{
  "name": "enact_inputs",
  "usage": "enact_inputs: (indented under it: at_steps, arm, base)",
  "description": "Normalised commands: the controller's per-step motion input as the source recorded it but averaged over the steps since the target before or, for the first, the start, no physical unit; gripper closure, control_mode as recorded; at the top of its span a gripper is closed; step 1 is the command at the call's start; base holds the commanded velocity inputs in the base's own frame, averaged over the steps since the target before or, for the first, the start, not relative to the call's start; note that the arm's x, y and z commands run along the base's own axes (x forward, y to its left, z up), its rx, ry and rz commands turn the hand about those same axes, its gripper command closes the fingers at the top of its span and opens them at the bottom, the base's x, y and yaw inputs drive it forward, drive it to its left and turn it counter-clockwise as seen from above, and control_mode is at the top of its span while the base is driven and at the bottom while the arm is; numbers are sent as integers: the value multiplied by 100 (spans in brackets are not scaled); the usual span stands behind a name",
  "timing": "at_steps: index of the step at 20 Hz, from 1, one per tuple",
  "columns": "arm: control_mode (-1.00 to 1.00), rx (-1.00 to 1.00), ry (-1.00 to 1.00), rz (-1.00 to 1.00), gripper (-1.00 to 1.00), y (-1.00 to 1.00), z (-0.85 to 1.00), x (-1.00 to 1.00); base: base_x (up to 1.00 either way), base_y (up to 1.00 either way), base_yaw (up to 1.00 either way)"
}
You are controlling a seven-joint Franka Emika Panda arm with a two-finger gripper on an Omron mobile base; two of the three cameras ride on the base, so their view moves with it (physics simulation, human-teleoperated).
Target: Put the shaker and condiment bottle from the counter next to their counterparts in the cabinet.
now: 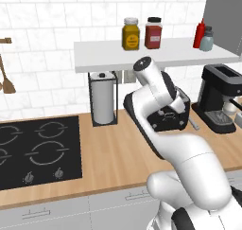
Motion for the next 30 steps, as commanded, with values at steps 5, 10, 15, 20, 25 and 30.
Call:
enact_inputs:
  at_steps: [5,10,15,20,25,30]
  arm:
    - [-100,-1,-15,-19,-100,0,-21,-2]
    - [-100,0,-11,-14,-100,0,-33,-2]
    - [-100,0,-7,-12,-100,0,-33,0]
    - [-100,0,-1,-5,-100,-2,-34,0]
    - [-100,-1,6,0,-100,-7,-27,0]
    - [-100,-2,6,0,-100,-9,-28,0]
  base:
    - [0,0,0]
    - [0,0,0]
    - [0,0,0]
    - [0,0,0]
    - [0,0,0]
    - [0,0,0]
